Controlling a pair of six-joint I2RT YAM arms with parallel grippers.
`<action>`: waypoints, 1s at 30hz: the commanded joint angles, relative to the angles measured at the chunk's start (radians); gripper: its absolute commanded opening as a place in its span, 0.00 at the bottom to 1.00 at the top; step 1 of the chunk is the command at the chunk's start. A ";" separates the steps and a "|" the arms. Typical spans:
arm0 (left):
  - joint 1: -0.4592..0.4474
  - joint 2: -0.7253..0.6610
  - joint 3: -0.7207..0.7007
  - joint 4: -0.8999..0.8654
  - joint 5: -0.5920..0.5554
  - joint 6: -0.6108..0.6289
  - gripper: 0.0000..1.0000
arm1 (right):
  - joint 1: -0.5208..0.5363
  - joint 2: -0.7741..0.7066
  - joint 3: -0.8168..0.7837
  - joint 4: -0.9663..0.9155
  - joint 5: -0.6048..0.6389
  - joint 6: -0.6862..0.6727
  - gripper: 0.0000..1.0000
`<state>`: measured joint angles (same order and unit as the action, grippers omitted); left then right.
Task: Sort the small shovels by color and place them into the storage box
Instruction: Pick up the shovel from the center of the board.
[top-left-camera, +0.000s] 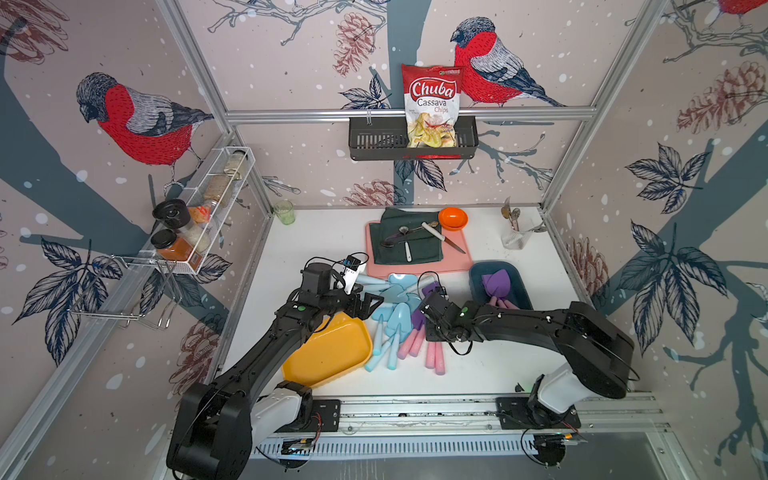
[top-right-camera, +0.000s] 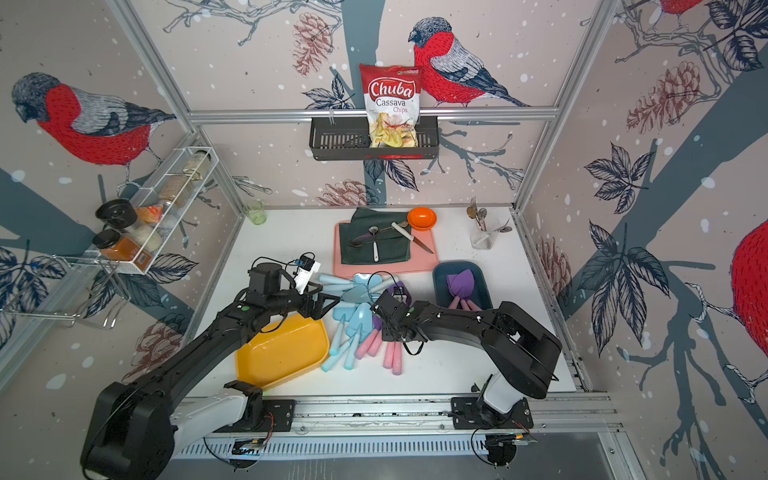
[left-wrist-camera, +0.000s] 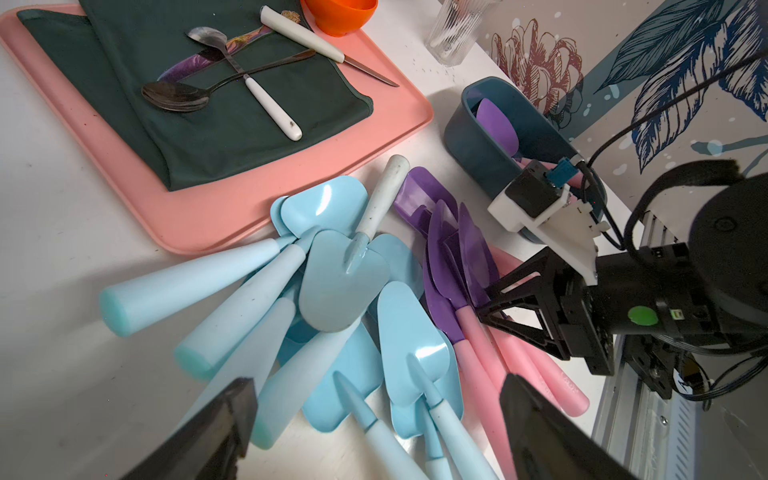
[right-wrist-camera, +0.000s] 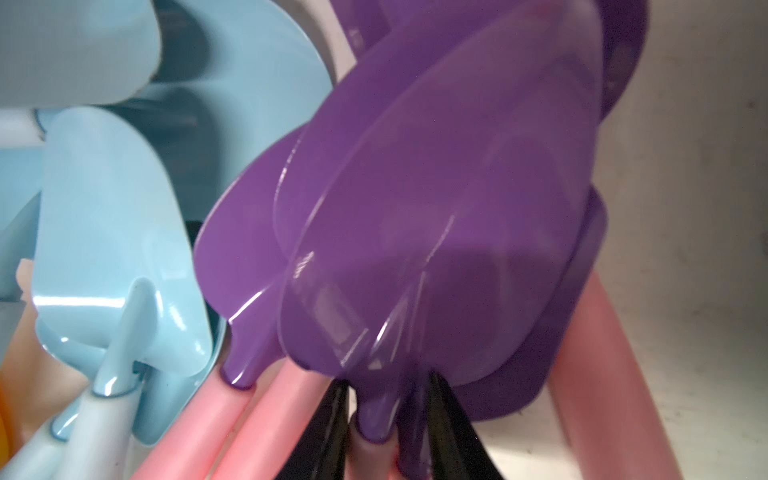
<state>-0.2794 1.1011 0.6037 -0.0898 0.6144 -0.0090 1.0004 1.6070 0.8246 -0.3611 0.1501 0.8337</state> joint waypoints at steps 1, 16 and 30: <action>0.007 0.000 0.004 0.012 -0.012 0.021 0.95 | -0.006 0.040 -0.005 -0.047 -0.055 -0.015 0.30; 0.012 0.044 0.024 -0.002 -0.007 0.027 0.95 | -0.013 -0.100 0.038 -0.082 0.020 -0.047 0.12; -0.099 0.140 0.141 -0.032 0.183 0.094 0.88 | -0.053 -0.397 0.010 0.157 0.103 -0.057 0.09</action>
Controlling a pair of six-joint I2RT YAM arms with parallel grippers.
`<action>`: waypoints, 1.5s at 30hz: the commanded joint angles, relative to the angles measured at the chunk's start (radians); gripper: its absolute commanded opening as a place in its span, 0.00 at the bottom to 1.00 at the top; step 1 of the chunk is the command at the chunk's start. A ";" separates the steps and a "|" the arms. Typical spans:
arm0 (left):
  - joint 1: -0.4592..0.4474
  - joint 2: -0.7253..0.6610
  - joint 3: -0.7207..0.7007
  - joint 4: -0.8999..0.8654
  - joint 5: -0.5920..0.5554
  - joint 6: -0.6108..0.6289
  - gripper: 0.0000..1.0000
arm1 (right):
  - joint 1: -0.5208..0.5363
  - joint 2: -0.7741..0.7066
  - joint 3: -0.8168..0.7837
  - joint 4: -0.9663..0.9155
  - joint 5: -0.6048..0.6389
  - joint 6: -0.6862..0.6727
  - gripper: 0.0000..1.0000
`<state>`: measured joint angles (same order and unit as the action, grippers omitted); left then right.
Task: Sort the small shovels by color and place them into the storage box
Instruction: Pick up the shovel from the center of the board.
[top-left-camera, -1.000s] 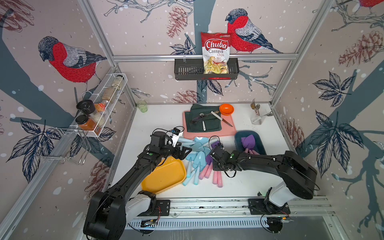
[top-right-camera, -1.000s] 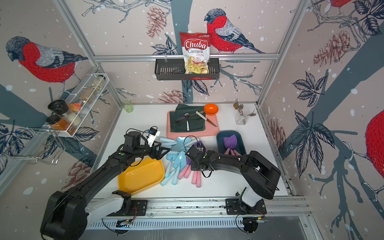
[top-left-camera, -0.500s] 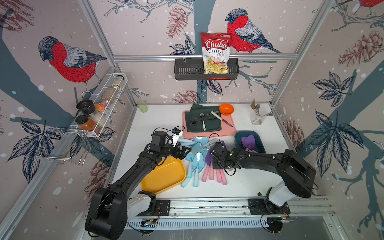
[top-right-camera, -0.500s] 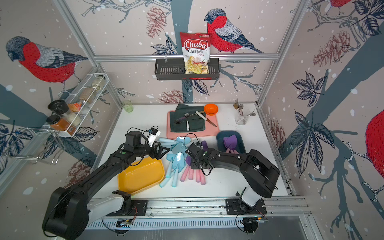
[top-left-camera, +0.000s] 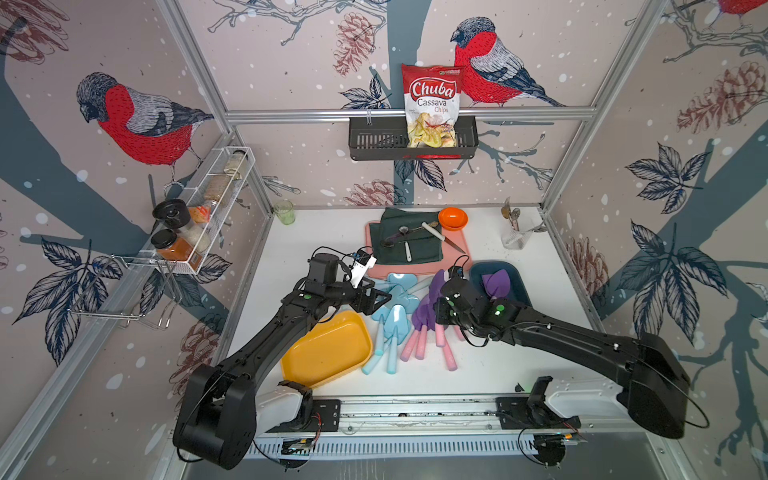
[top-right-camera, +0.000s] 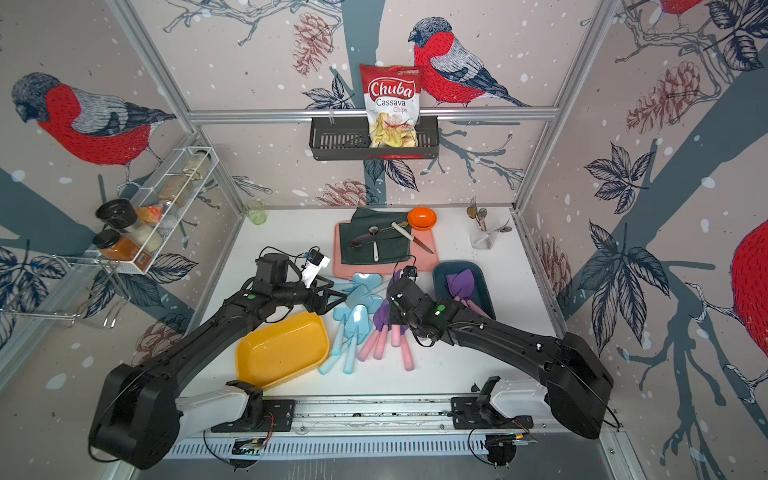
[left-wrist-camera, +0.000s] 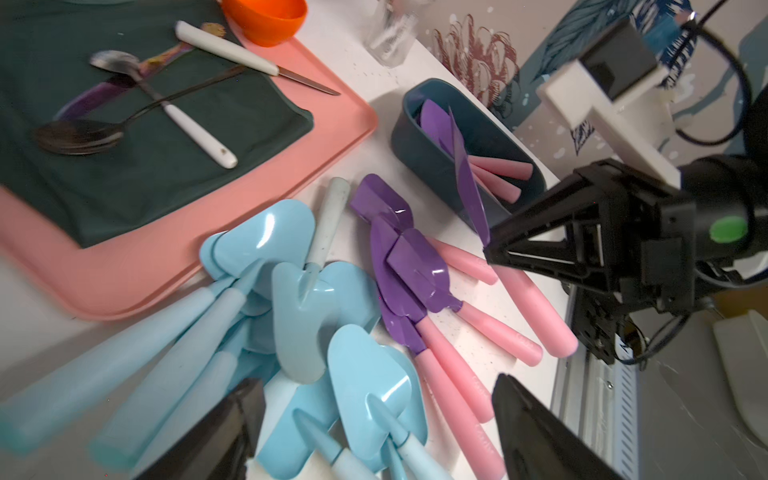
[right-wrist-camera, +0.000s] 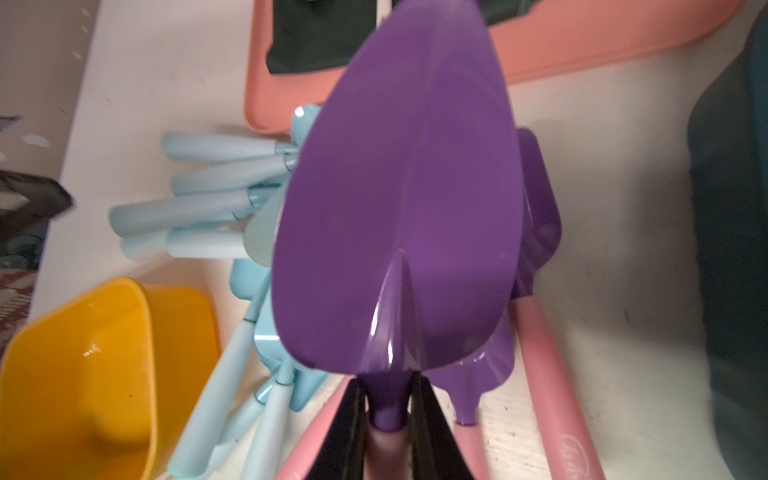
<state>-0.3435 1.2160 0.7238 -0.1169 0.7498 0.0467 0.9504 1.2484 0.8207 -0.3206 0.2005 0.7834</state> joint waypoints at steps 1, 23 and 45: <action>-0.056 0.037 0.020 0.011 0.055 0.027 0.88 | -0.004 -0.056 0.011 0.154 0.061 -0.006 0.09; -0.146 0.048 -0.088 0.342 0.253 -0.288 0.73 | 0.124 -0.038 0.004 0.532 0.172 0.019 0.11; -0.156 0.050 -0.089 0.441 0.350 -0.376 0.07 | 0.128 0.012 0.040 0.565 0.181 -0.040 0.29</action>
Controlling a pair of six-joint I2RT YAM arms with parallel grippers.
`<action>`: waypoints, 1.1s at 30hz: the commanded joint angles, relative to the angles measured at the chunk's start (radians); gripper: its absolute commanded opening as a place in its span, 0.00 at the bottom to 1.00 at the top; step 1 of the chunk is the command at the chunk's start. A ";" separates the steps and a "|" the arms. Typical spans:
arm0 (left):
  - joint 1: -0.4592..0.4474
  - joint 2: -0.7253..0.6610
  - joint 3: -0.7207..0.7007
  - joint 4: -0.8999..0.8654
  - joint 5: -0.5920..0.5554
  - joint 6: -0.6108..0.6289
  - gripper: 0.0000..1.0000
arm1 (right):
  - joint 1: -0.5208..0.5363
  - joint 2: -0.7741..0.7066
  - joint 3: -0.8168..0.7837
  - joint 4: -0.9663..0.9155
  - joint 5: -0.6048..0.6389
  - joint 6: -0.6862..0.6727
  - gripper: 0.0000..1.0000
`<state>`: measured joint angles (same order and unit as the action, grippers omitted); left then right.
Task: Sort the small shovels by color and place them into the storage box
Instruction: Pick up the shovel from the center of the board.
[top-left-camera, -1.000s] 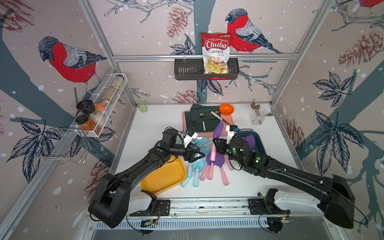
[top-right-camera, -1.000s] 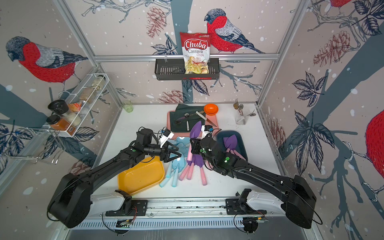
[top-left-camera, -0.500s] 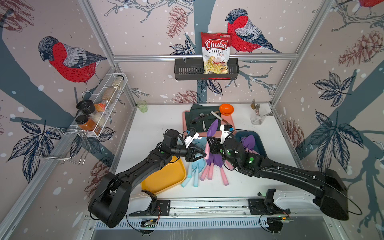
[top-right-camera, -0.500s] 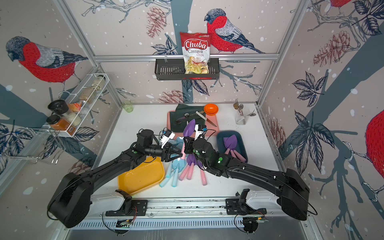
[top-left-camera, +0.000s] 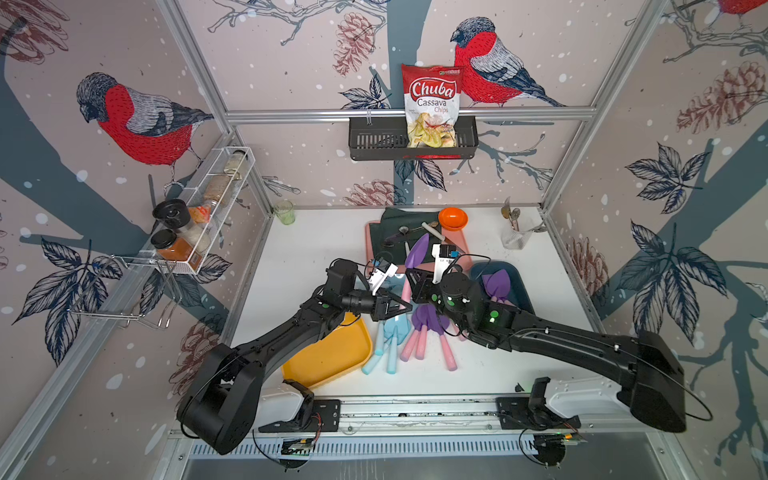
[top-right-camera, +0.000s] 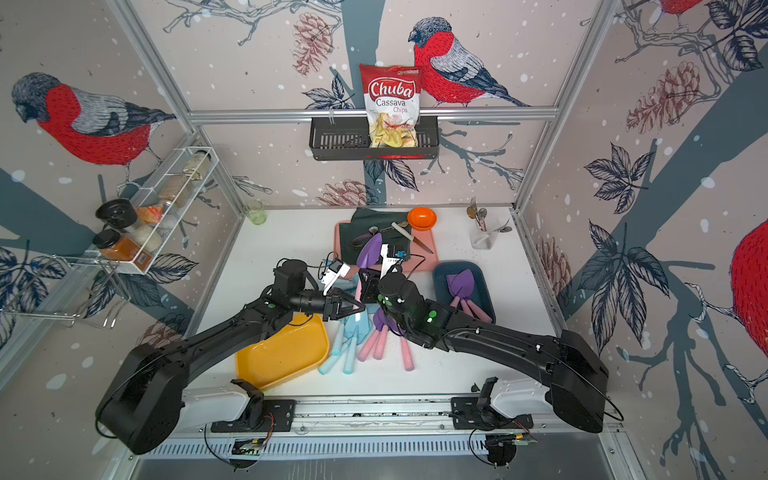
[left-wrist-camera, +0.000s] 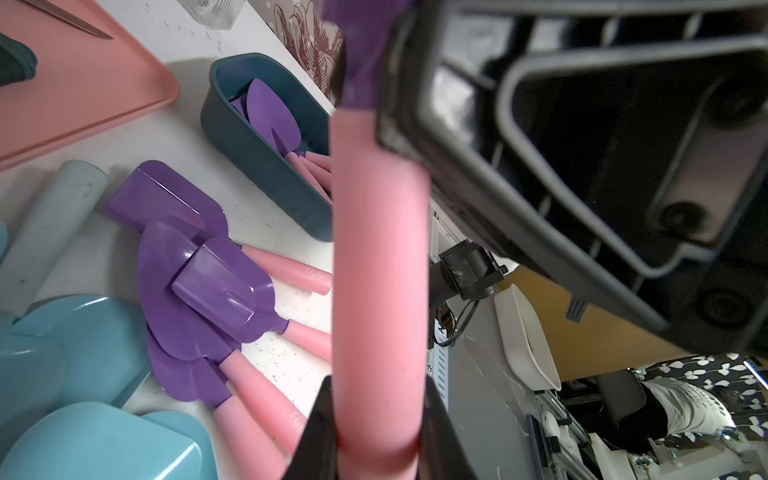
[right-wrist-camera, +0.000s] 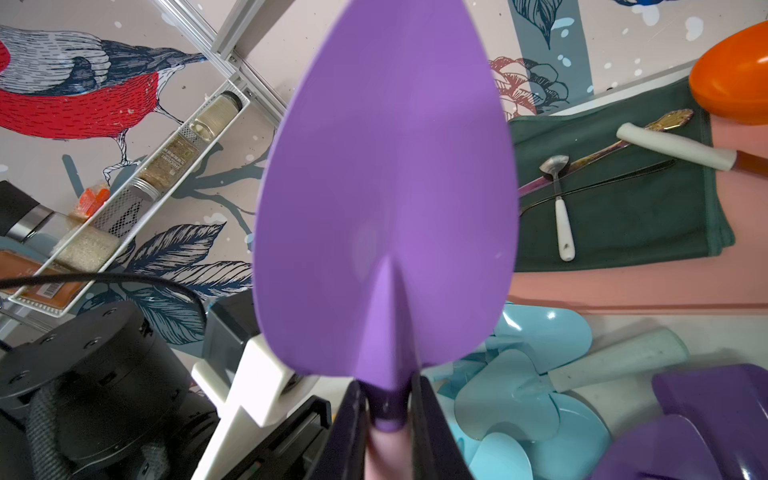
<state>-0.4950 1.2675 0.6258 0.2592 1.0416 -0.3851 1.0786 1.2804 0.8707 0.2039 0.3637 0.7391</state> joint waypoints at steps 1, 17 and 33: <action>-0.004 -0.004 0.010 0.063 0.060 0.061 0.04 | -0.001 -0.045 -0.033 0.050 0.026 0.000 0.39; 0.000 0.035 -0.048 0.366 0.121 -0.162 0.00 | -0.043 -0.216 -0.338 0.493 -0.267 -0.079 0.53; -0.001 0.018 -0.052 0.376 0.138 -0.173 0.00 | -0.065 -0.106 -0.260 0.460 -0.285 -0.083 0.45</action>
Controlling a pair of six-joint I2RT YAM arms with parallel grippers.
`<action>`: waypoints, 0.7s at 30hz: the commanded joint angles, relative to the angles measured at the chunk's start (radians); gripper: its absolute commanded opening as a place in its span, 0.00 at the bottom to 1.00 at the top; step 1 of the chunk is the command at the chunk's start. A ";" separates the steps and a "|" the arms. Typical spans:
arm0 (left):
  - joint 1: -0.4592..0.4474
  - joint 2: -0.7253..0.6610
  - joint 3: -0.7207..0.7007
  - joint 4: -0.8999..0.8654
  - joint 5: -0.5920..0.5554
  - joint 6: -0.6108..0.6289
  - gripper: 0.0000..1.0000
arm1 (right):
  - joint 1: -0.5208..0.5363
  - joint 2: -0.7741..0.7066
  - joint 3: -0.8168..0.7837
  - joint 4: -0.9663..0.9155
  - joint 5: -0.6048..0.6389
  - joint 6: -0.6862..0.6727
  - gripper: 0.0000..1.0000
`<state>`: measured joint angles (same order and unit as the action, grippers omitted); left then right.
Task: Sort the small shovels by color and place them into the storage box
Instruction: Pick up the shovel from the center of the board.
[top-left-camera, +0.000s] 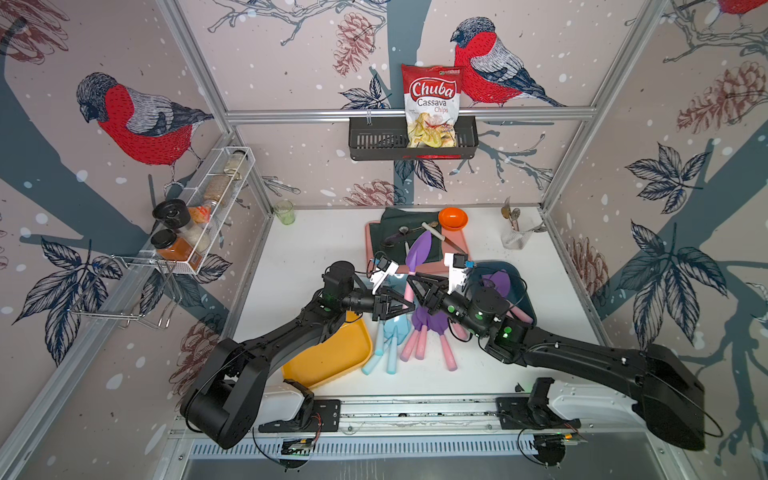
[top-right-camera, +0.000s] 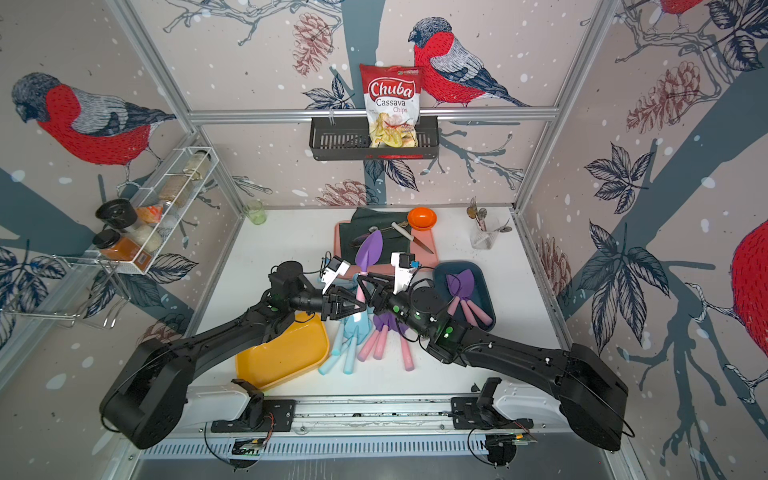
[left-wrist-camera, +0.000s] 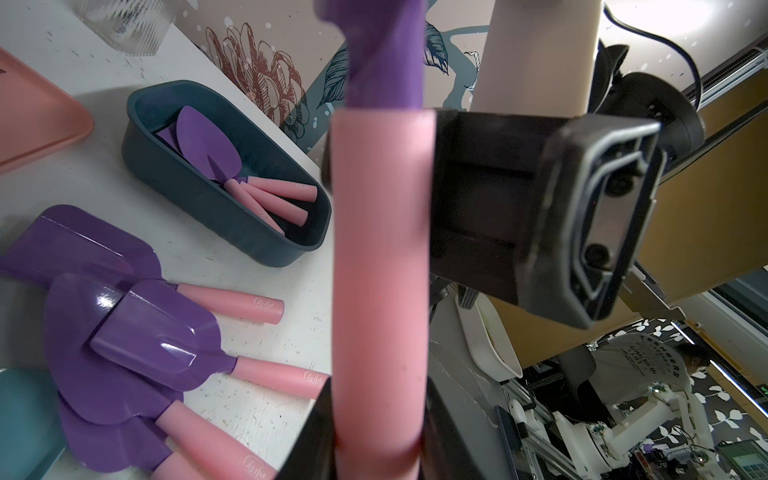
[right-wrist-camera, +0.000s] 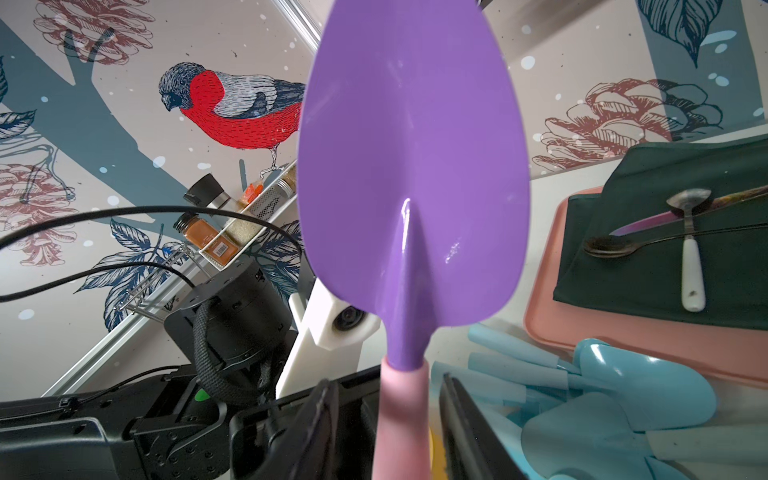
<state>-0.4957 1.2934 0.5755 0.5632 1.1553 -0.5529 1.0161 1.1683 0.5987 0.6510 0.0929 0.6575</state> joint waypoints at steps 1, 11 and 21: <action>-0.001 -0.008 -0.002 0.073 0.026 -0.005 0.00 | -0.004 0.010 0.014 0.010 -0.014 0.000 0.45; -0.001 -0.014 -0.001 0.062 0.023 0.000 0.00 | -0.016 0.052 0.037 -0.002 -0.051 0.005 0.26; 0.002 -0.018 0.099 -0.316 -0.101 0.278 0.54 | -0.108 -0.015 0.117 -0.368 -0.078 -0.038 0.09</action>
<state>-0.4965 1.2827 0.6449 0.3931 1.1137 -0.4183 0.9443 1.1805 0.6865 0.4755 0.0120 0.6514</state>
